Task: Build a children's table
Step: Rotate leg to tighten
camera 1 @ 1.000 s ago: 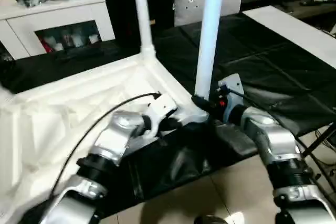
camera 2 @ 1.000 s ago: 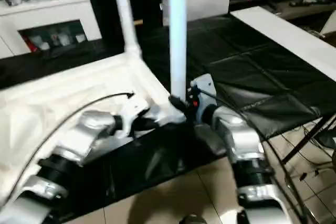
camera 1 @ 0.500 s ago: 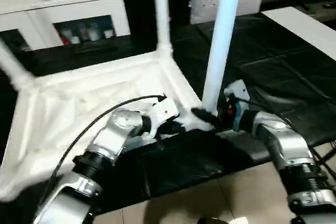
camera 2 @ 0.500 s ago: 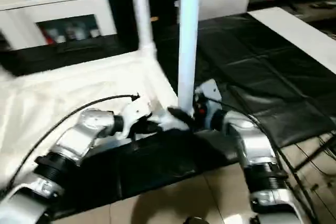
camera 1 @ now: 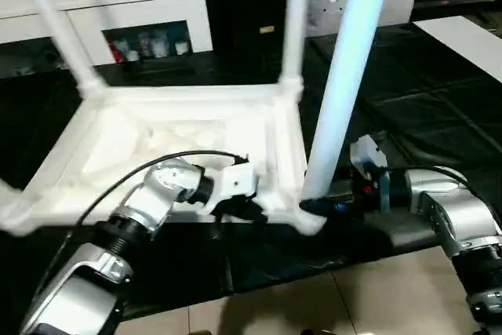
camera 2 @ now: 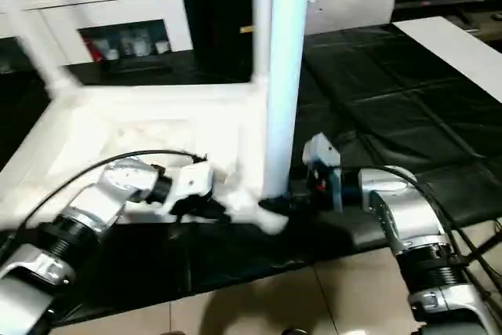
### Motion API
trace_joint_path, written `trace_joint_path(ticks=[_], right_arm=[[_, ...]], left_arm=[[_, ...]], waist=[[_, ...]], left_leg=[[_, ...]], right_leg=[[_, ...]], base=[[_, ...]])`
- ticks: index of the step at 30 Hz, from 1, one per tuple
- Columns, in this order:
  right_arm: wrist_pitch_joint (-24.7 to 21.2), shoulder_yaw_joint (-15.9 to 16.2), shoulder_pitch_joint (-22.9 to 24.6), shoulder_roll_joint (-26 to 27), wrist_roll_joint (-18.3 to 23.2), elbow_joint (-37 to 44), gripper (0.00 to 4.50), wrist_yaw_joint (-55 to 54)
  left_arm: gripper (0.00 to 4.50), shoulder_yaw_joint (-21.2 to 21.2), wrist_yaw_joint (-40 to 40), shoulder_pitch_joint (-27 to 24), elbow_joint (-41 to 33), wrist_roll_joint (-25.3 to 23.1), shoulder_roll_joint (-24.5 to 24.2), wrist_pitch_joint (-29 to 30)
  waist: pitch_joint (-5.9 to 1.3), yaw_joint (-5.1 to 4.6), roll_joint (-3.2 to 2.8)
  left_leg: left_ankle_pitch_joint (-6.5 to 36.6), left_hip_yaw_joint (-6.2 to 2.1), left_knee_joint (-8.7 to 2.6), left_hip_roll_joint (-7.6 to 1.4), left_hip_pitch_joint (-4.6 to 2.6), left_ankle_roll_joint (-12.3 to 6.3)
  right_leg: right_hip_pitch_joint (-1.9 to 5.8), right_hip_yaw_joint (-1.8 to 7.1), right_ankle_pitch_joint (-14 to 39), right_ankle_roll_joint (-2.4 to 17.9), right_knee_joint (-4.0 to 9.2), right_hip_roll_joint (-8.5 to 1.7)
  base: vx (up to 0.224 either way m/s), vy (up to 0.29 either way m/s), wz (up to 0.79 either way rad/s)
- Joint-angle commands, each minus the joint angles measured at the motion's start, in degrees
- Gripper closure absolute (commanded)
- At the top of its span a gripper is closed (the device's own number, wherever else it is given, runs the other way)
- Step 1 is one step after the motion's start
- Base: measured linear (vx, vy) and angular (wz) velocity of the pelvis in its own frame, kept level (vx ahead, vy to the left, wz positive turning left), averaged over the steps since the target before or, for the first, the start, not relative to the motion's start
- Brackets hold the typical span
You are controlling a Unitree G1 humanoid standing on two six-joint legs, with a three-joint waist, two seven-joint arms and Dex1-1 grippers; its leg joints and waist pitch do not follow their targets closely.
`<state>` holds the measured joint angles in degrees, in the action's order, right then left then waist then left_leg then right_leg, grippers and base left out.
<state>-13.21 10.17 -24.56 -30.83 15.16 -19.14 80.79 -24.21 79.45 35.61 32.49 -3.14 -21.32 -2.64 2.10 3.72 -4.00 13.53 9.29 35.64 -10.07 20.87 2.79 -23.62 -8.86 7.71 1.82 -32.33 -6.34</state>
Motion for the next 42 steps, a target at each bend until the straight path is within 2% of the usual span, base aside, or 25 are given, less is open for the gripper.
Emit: trace_joint_path(ticks=[1, 4, 7, 14, 18, 21, 23, 26, 28, 30, 31, 32, 33, 34, 35, 37, 39, 40, 41, 42], right_arm=[[-0.4, 1.1, -0.4, -0.9, 0.0, -0.2, 1.19, 3.0], [-1.1, 1.5, -0.6, -1.2, 0.3, 0.1, 1.53, 4.4], [-1.4, 2.0, -0.8, -1.5, 0.6, 0.0, 1.64, 5.7], [-2.6, 3.0, -0.8, -1.9, 1.3, 0.4, 2.27, 7.7], [-3.0, 3.0, -0.6, -1.7, 1.3, 0.6, 2.40, 7.8], [-3.8, 2.6, -0.2, -1.3, 1.8, 1.0, 2.46, 7.7], [-6.0, 1.6, 0.6, -0.5, 3.2, 2.4, 2.46, 5.8], [-8.6, -0.6, 0.6, 3.4, 2.1, 2.3, 2.47, -4.8], [-8.7, -1.4, 0.4, 5.2, 1.2, 1.6, 2.48, -9.1], [-8.7, -2.2, -0.4, 8.6, -1.1, 0.2, 2.50, -16.8], [-9.0, -2.4, -0.8, 10.0, -2.0, -0.5, 2.51, -19.9], [-9.4, -2.6, -1.2, 11.3, -2.8, -1.1, 2.52, -22.8], [-10.7, -3.5, -2.4, 14.3, -4.6, -2.7, 2.52, -29.9], [-11.2, -3.8, -2.8, 15.2, -5.0, -3.3, 2.52, -31.9], [-11.6, -4.1, -3.3, 16.1, -5.4, -3.8, 2.52, -34.1], [-12.0, -5.3, -5.0, 20.1, -6.7, -6.2, 2.52, -42.2], [-11.3, -6.6, -6.2, 22.4, -7.3, -8.2, 2.52, -47.9], [-8.5, -7.1, -7.0, 23.8, -8.2, -9.9, 2.52, -50.8], [-7.0, -7.2, -7.1, 24.0, -8.3, -10.4, 2.52, -50.8], [-5.8, -7.2, -7.2, 24.2, -8.2, -10.7, 1.98, -50.3]], left_arm=[[4.50, -2.7, 4.4, 0.6, -0.3, -0.3, -0.3, -1.5], [4.50, -3.1, 4.9, 0.6, -0.1, -0.4, -0.4, -1.9], [4.50, -3.2, 5.3, 0.8, 0.5, -0.4, -0.3, -2.5], [4.50, -2.6, 5.1, 1.0, 1.7, -0.4, 0.0, -2.7], [4.50, -2.3, 5.1, 0.8, 1.5, 0.0, 0.0, -2.3], [4.50, -1.5, 5.0, 0.2, 0.9, 1.2, 0.3, -0.9], [4.50, 0.2, 2.5, -0.7, -0.7, 2.5, 1.1, 2.2], [4.50, 2.6, -3.4, -2.2, -3.6, 3.3, 2.7, 7.8], [4.50, 3.0, -5.6, -2.7, -5.0, 3.1, 3.3, 10.4], [4.50, 4.0, -9.6, -3.7, -8.0, 3.4, 5.0, 14.2], [4.50, 4.3, -11.0, -4.1, -9.3, 3.7, 5.8, 15.5], [4.50, 4.7, -12.2, -4.5, -10.3, 3.9, 6.5, 16.6], [4.50, 5.3, -15.0, -5.2, -12.4, 3.8, 8.2, 18.9], [4.50, 5.4, -16.0, -5.2, -12.5, 3.5, 8.8, 19.4], [4.50, 5.7, -17.3, -5.2, -12.6, 3.1, 9.4, 20.0], [4.50, 7.2, -24.3, -4.6, -12.2, 1.4, 12.6, 22.6], [4.50, 8.7, -30.3, -3.5, -10.7, 0.5, 15.1, 23.7], [4.50, 9.3, -33.9, -2.7, -10.0, -0.2, 16.5, 24.7], [4.50, 9.3, -34.8, -2.5, -9.8, -0.5, 16.9, 24.7], [4.50, 9.4, -35.8, -2.3, -9.5, -0.7, 17.3, 24.7]], waist=[[-4.01, 0.00, 0.86], [-4.05, 0.10, 1.16], [-3.97, 0.29, 1.16], [-3.86, 0.53, 1.22], [-3.70, 0.61, 1.15], [-3.66, 0.59, 1.21], [-3.72, 0.59, 1.23], [-3.51, 0.23, 1.24], [-3.20, -0.64, 1.46], [-3.04, -1.78, 1.40], [-3.02, -2.77, 1.03], [-2.99, -3.32, 1.21], [-3.07, -4.42, 1.26], [-2.96, -5.50, 1.53], [-3.09, -6.28, 1.38], [-3.07, -7.30, 1.26], [-3.18, -7.94, 1.22], [-3.29, -7.89, 1.07], [-3.61, -7.83, 0.91], [-3.68, -7.75, 0.91]], left_leg=[[3.1, -0.71, -4.11, -3.44, 0.13, -7.91], [2.8, -0.68, -4.11, -3.49, 0.12, -7.87], [3.4, -0.59, -4.12, -3.44, 0.07, -7.29], [4.3, -0.47, -4.17, -3.24, 0.01, -6.49], [5.9, -0.43, -4.37, -3.25, -0.21, -5.67], [6.4, -0.45, -4.47, -3.25, -0.32, -5.32], [5.8, -0.46, -4.48, -3.38, -0.30, -5.22], [6.3, -0.44, -4.59, -3.30, -0.26, -4.65], [8.6, -0.44, -4.56, -2.52, -0.38, -3.27], [9.1, -0.58, -4.56, -2.33, -0.19, -2.20], [9.8, -0.82, -4.52, -2.20, 0.13, -1.82], [10.2, -0.88, -4.52, -2.17, 0.25, -1.53], [11.2, -0.92, -4.32, -1.88, 0.06, -1.61], [11.2, -1.06, -4.28, -1.68, 0.67, -1.91], [11.5, -1.04, -4.07, -1.50, 0.35, -2.20], [11.2, -1.02, -3.89, -1.40, 0.38, -2.57], [10.9, -1.16, -3.96, -1.53, 0.57, -2.93], [10.7, -1.18, -3.93, -1.57, 0.44, -3.16], [9.3, -1.35, -4.04, -2.01, 0.61, -3.99], [8.6, -1.36, -4.03, -2.07, 0.68, -4.39]], right_leg=[[4.04, 3.51, 14.7, 10.2, 2.65, -3.27], [4.07, 3.55, 14.6, 10.4, 2.57, -3.29], [4.03, 3.61, 16.4, 9.8, 2.80, -3.34], [3.99, 3.62, 19.3, 8.5, 3.15, -3.22], [3.94, 3.64, 21.2, 8.1, 3.41, -3.21], [3.96, 3.65, 22.2, 7.8, 3.49, -3.18], [4.05, 3.76, 21.1, 8.1, 3.31, -3.25], [3.97, 3.69, 22.6, 7.7, 3.47, -3.16], [3.92, 3.22, 28.9, 5.2, 4.48, -3.14], [3.86, 2.97, 31.6, 3.9, 4.80, -3.10], [4.05, 2.68, 32.5, 3.4, 4.89, -3.12], [4.03, 2.55, 32.7, 3.1, 4.95, -2.98], [3.89, 2.33, 33.6, 2.5, 5.27, -2.90], [4.04, 2.10, 34.0, 2.2, 5.40, -2.79], [3.77, 1.96, 34.4, 2.1, 5.64, -2.77], [3.60, 1.78, 34.3, 2.1, 5.82, -2.67], [3.73, 1.69, 33.5, 2.4, 5.70, -2.71], [3.66, 1.71, 32.9, 2.5, 5.77, -2.72], [3.73, 1.98, 28.6, 3.9, 5.27, -2.91], [3.85, 2.08, 27.0, 4.5, 5.08, -2.93]], base=[[0.000, 0.000, 0.00], [0.000, 0.000, 0.00], [0.000, 0.000, 0.00], [0.000, 0.000, 0.00], [0.000, 0.000, 0.00], [0.000, 0.000, 0.00], [0.000, 0.000, 0.00], [0.000, 0.000, 0.00], [0.000, 0.000, 0.00], [0.000, 0.000, 0.00], [0.000, 0.000, 0.00], [0.000, 0.000, 0.00], [0.000, 0.000, 0.00], [0.000, 0.000, 0.00], [0.000, 0.000, 0.00], [0.000, 0.000, 0.00], [0.000, 0.000, 0.00], [0.000, 0.000, 0.00], [0.000, 0.000, 0.00], [0.000, 0.000, 0.00]])
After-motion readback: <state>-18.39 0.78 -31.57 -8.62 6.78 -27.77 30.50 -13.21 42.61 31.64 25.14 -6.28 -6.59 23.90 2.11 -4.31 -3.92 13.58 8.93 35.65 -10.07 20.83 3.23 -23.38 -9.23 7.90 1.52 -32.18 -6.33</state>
